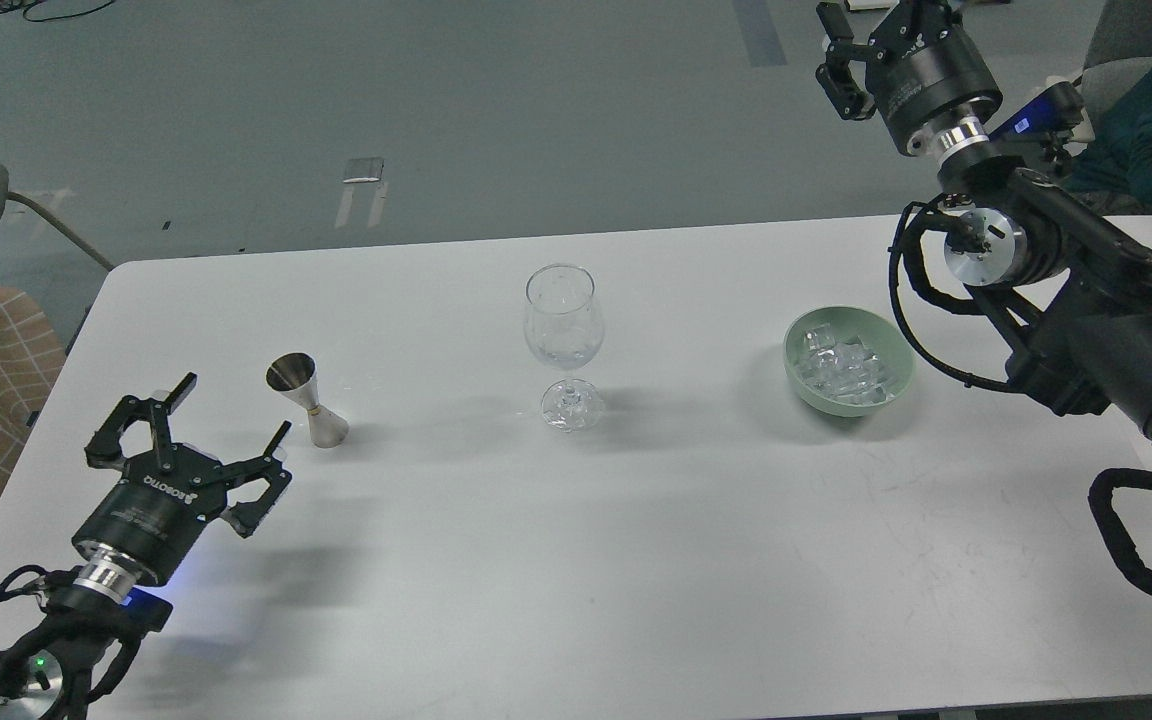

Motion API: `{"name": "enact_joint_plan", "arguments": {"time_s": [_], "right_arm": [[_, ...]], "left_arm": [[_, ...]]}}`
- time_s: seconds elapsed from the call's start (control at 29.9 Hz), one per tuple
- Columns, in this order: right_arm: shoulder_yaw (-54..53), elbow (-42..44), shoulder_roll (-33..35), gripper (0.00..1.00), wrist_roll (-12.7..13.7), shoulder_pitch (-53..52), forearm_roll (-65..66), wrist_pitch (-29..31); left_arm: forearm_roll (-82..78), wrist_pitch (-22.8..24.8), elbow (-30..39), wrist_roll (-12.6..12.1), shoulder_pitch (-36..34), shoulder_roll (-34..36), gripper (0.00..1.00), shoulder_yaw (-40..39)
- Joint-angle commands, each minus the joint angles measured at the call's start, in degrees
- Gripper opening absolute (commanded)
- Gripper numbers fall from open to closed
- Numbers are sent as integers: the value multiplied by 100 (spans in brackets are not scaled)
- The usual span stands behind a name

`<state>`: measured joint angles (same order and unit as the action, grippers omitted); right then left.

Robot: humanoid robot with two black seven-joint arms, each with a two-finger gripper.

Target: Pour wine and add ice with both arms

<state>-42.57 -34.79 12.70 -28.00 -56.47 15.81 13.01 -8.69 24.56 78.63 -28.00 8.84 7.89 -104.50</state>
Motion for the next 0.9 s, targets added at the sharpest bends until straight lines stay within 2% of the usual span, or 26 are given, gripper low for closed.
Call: {"name": "enact_joint_plan", "arguments": {"time_s": [0.0,0.13,0.17,0.2,0.27,0.3,0.33,0.4,0.63,0.7,0.77,0.87], "right_arm": [[361,-316,407,100,0,66,44,-9],[846,-659,883,100,0,66,158,-44],[1003,-834,1084,100,0,57,298,-71],[1144,-1010,1295,100,0,66,491,-88],[1250,-1187,1498,100,0,74,720,-115],[1355,-1353,1682,100,0,83,956,-150],[1400,-1433,1762,100,0,101,1080,-185],[1593,-1775,2086,100,0,162,1536,-343],[2321,-2514,2746,100,0,162,3082,-913],[2498,-2585,2817,100,0,162,3540,-1090],[2849,-2620,2870,100,0,162,4610,-1458],[3184,-2603,2879,100,0,162,5501,-1793]], "left_arm": [[-79,344,-119,0,-5,396,98,-246],[-106,344,-225,0,-137,889,98,-439],[-158,344,-295,127,-233,1116,98,-501],[-211,344,-408,380,-399,1371,98,-501],[-299,344,-567,654,-576,1627,98,-493],[-439,344,-724,908,-759,1846,98,-493],[-536,344,-796,1041,-848,1944,98,-484],[-1026,344,-989,1471,-1242,2181,98,-440],[-2460,344,-1025,2175,-2210,2165,98,-405],[-2584,344,-1042,2228,-2404,2147,98,-326],[-2672,344,-1200,2246,-2833,2147,98,94],[-2673,313,-1428,2246,-3291,2173,98,473]]}}
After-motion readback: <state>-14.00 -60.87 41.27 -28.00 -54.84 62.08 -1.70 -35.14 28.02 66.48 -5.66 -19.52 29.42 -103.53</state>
